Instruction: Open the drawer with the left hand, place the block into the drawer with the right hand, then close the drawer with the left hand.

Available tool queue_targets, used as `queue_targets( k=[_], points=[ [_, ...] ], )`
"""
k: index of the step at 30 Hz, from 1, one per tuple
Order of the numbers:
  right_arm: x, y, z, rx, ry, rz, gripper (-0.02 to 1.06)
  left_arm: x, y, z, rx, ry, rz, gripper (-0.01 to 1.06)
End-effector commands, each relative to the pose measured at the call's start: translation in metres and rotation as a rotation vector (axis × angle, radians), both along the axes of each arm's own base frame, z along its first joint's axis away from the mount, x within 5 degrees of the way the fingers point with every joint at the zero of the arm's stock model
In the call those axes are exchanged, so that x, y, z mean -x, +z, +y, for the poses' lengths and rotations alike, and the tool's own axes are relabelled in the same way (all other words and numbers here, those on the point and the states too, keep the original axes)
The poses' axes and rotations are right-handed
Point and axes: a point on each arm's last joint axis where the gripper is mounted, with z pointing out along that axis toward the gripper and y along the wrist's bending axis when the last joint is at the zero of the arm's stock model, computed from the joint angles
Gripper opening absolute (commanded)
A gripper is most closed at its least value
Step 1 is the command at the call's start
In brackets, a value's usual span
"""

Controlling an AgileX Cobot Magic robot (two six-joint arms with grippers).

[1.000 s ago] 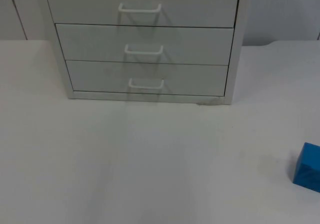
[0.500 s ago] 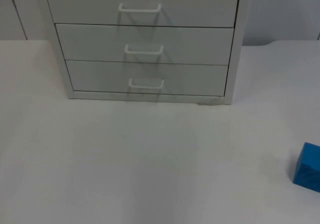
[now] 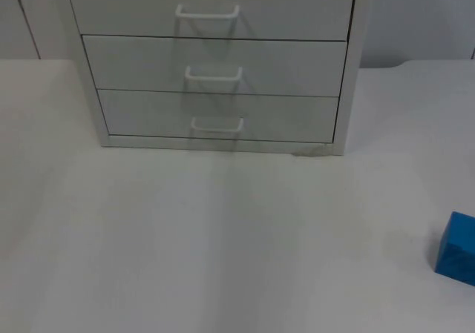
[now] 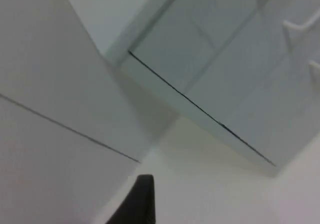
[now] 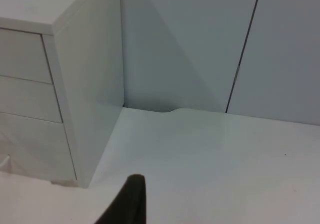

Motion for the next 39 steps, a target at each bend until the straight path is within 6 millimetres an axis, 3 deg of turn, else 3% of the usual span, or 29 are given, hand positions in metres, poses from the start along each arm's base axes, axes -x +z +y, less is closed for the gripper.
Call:
queue_targets(
  k=[1,5,12,17,22,23,26,39],
  points=[
    [0.0,0.003,0.0,0.011,-0.001,-0.02,1.05,-0.003,-0.004,-0.002,-0.057,-0.031,-0.039,1.05],
    [0.0,0.003,0.0,0.011,0.0,-0.023,1.05,-0.01,-0.012,-0.004,-0.107,-0.046,-0.022,1.05],
    [0.0,0.003,0.0,0.011,0.0,-0.023,1.05,-0.029,-0.029,-0.006,-0.337,-0.107,0.003,1.05],
    [0.0,0.003,0.0,0.013,0.0,-0.024,1.05,-0.036,-0.038,-0.01,-0.283,-0.108,0.035,1.05],
    [0.0,0.003,-0.002,0.039,-0.009,-0.026,1.05,-0.036,-0.058,-0.012,-0.319,-0.148,0.077,1.05],
    [0.0,0.003,-0.003,0.046,-0.012,-0.027,1.05,-0.032,-0.075,-0.012,-0.351,-0.183,0.107,1.05],
    [0.0,0.003,-0.004,0.07,-0.022,-0.029,1.05,-0.026,-0.097,-0.015,-0.378,-0.254,0.13,1.05],
    [-0.001,0.005,-0.005,0.087,-0.028,-0.049,1.05,-0.032,-0.136,-0.034,-0.448,-0.34,0.293,1.05]
  ],
)
